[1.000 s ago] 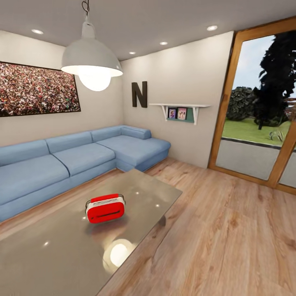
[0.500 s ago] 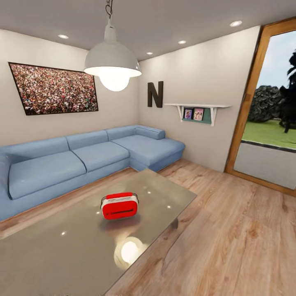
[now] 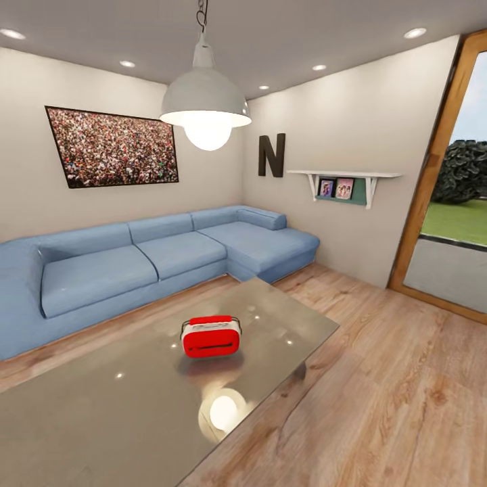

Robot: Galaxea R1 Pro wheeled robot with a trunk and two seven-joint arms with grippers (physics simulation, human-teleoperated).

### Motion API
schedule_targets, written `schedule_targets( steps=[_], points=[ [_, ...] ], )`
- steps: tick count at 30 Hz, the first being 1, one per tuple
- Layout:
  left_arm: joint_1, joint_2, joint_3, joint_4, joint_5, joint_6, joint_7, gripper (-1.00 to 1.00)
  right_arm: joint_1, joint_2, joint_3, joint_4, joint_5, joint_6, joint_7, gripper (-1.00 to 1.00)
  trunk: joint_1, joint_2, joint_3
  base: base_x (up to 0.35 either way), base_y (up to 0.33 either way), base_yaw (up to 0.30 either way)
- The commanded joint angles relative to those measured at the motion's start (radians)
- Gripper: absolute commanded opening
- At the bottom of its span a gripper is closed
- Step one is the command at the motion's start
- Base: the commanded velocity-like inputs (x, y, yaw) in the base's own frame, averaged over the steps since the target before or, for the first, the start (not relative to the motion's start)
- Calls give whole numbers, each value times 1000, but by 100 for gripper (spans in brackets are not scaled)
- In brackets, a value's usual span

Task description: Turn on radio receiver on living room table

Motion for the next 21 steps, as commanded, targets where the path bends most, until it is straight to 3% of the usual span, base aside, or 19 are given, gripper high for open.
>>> schedule_targets(
  steps=[1,14,21],
  points=[
    [0,0,0,0,0,0,0,100,0,0,0,0,0,0,0,100,0,0,0,0,0,6],
    [0,-1,0,0,0,0,0,100,0,0,1,0,0,1,0,100,0,0,0,3,-2,1],
    [0,3,0,0,0,0,0,100,0,0,1,0,0,1,0,100,0,0,0,163,-128,0]
  ],
)
